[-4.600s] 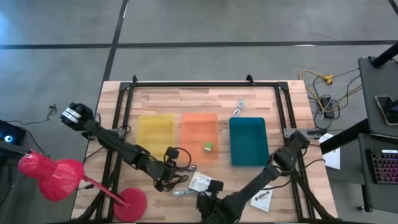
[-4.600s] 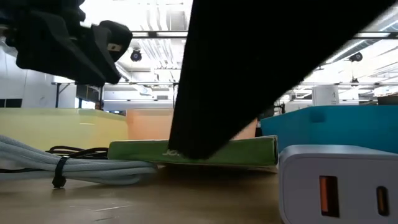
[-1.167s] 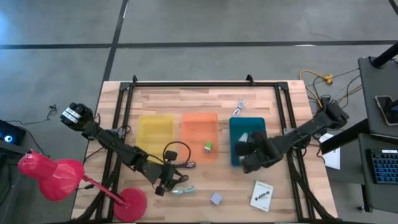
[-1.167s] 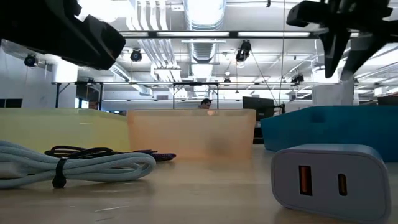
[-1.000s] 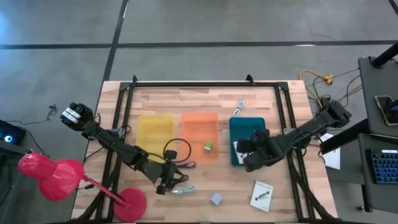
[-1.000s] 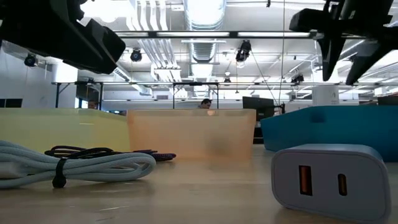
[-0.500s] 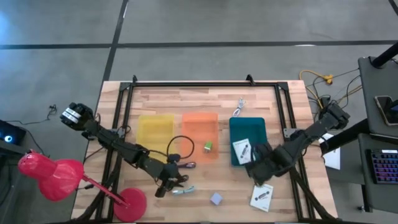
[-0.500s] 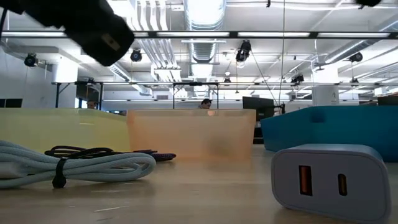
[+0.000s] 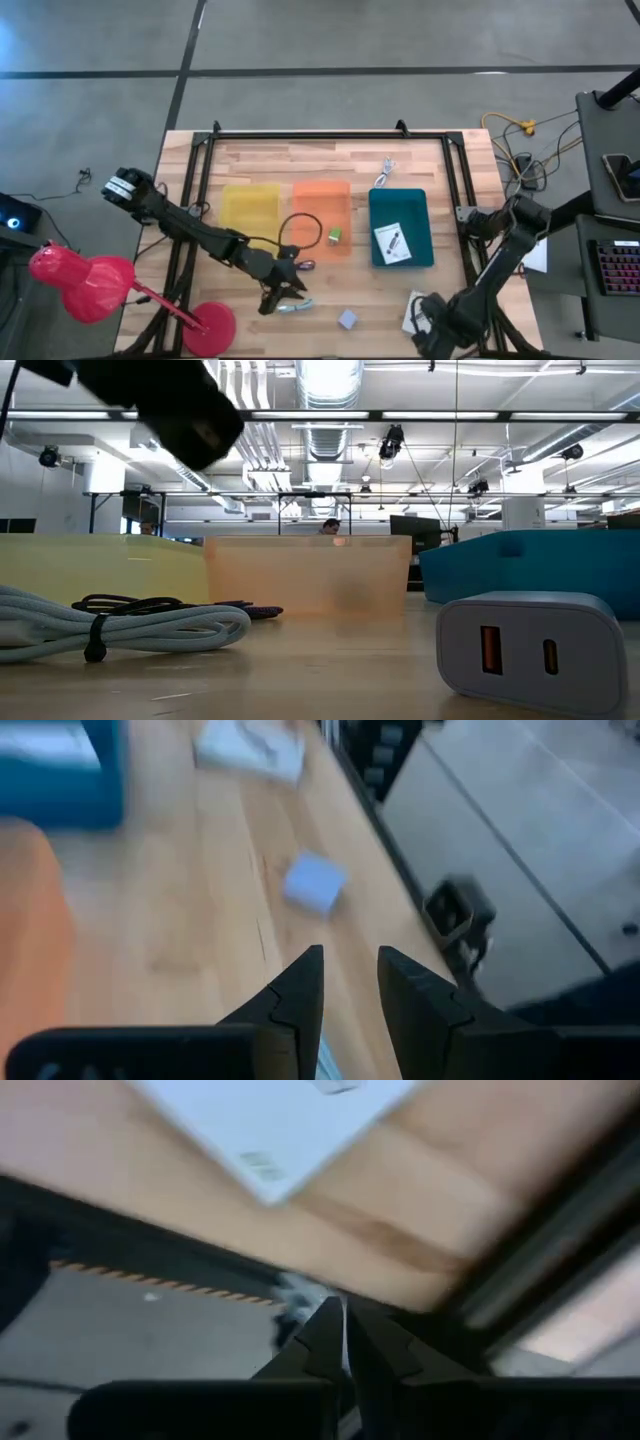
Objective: Pick and place items into bin
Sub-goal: Put the white charger adapter into the orange bin
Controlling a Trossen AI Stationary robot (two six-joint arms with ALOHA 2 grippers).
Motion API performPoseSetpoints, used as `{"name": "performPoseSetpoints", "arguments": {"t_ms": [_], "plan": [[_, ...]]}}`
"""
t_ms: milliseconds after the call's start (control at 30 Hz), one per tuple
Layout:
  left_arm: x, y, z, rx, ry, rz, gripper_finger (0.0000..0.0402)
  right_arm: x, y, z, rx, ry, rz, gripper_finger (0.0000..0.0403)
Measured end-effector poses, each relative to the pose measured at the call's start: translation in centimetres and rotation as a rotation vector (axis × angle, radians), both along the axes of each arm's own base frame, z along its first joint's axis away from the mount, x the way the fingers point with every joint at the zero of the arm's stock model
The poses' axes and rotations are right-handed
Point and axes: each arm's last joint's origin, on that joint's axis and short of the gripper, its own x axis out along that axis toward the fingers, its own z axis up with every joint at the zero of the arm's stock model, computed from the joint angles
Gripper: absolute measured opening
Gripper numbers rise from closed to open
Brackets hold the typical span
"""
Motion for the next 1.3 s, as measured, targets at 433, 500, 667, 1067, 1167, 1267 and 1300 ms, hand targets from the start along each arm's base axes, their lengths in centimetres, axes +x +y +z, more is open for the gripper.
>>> {"name": "performPoseSetpoints", "arguments": {"t_ms": [433, 500, 667, 1067, 1167, 1267, 1300], "plan": [[-1.6, -1.1, -0.1, 0.206, 0.028, -0.041, 0.0082, 11.3, 0.0, 0.6, 0.052, -0.581, 0.556, 0.0104], [-2.2, -0.7, 0.3, 0.228, 0.049, -0.024, 0.0082, 13.2, -0.4, 0.1, 0.05, -0.593, 0.738, 0.0135], [-3.9, -0.1, 0.9, 0.273, 0.121, 0.079, 0.0082, 16.5, -1.3, -0.6, 0.013, -0.51, 1.121, 0.0208], [-6.7, 0.4, 1.1, 0.272, 0.251, 0.253, 0.0082, 19.2, -0.2, -2.8, -0.136, -0.458, 1.754, 0.0309], [-6.8, 0.4, 1.3, 0.259, 0.243, 0.269, 0.0082, 19.5, -0.2, -4.0, -0.12, -0.435, 1.78, 0.0318], [-6.9, 0.4, 1.4, 0.256, 0.238, 0.269, 0.0082, 19.6, -0.4, -5.1, -0.113, -0.432, 1.79, 0.0322], [-6.9, 0.3, 1.4, 0.255, 0.238, 0.268, 0.0082, 19.8, -0.4, -5.3, -0.109, -0.441, 1.787, 0.0322]]}}
